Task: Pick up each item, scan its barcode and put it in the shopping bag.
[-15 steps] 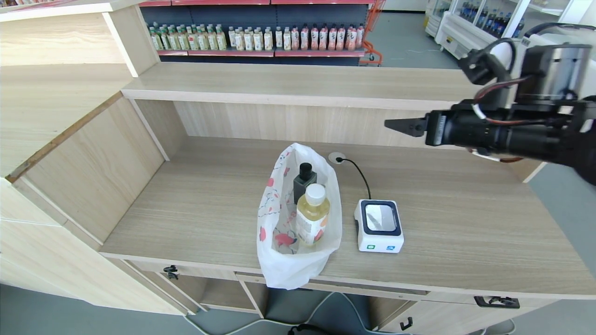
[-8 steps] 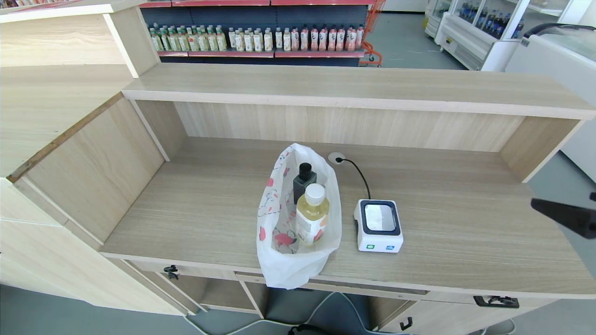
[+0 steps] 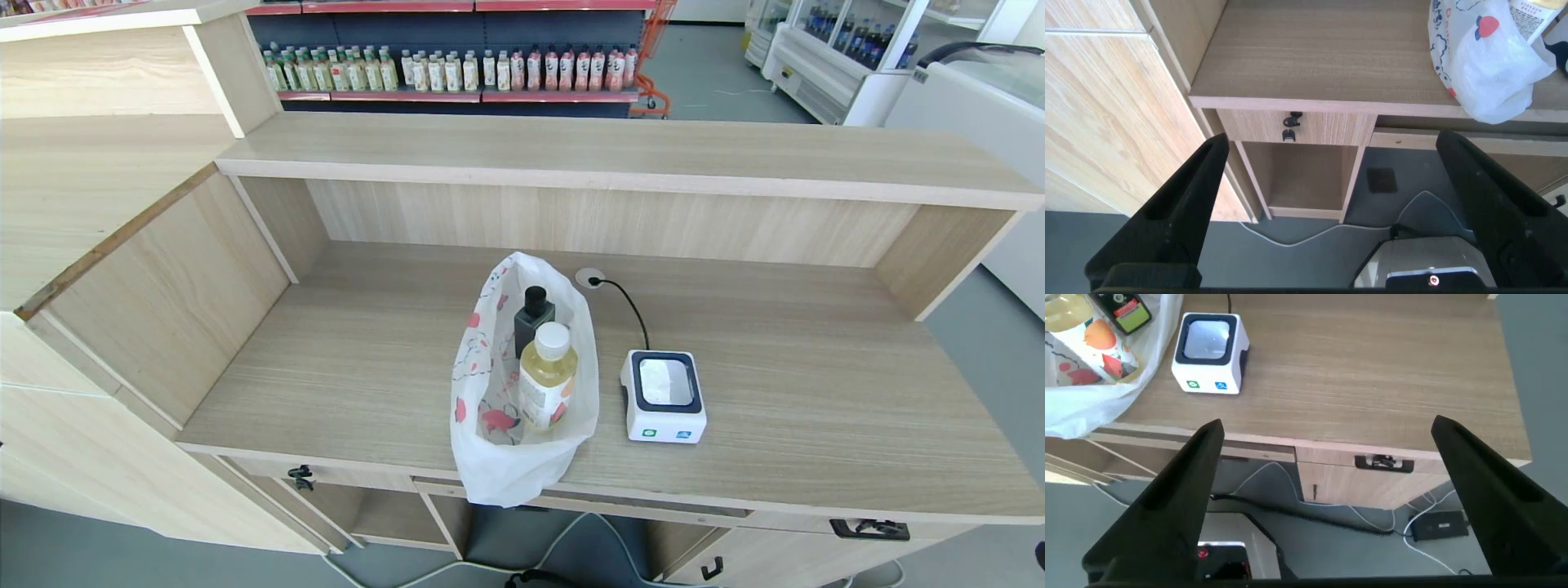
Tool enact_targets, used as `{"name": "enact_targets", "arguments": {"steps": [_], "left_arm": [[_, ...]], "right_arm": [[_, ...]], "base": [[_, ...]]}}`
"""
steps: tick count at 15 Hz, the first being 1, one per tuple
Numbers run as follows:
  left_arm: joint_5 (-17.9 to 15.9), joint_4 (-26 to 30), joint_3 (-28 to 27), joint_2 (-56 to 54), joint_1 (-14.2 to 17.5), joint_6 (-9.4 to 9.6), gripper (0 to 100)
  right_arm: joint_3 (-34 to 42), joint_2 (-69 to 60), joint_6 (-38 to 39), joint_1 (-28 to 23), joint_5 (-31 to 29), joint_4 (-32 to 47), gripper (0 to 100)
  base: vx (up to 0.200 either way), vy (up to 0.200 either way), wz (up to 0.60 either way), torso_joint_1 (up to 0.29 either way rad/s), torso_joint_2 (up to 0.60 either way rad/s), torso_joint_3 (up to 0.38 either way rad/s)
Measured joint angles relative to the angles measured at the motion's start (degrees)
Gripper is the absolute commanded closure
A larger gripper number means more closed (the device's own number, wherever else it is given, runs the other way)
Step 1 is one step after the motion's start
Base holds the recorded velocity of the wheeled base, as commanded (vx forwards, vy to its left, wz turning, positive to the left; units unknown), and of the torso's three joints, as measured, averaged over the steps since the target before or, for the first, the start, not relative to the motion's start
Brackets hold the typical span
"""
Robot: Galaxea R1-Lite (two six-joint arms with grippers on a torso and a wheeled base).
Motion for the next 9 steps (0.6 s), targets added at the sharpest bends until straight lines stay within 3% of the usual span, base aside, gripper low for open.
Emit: {"name": "enact_targets", "arguments": {"steps": [4, 9], "left_arm": [[0.0, 0.0, 0.0, 0.0, 0.0, -0.02, 0], [0.0, 0.0, 0.0, 0.0, 0.0, -0.06, 0]], "right_arm": [[8.8, -11.8, -1.2, -4.3, 4.0, -2.0, 0], [13.1, -20.2, -0.8, -3.0, 3.5, -1.3, 0]], "base": [[0.000, 0.000, 0.00, 0.000, 0.00, 0.000], [0.000, 0.000, 0.00, 0.000, 0.00, 0.000]]}}
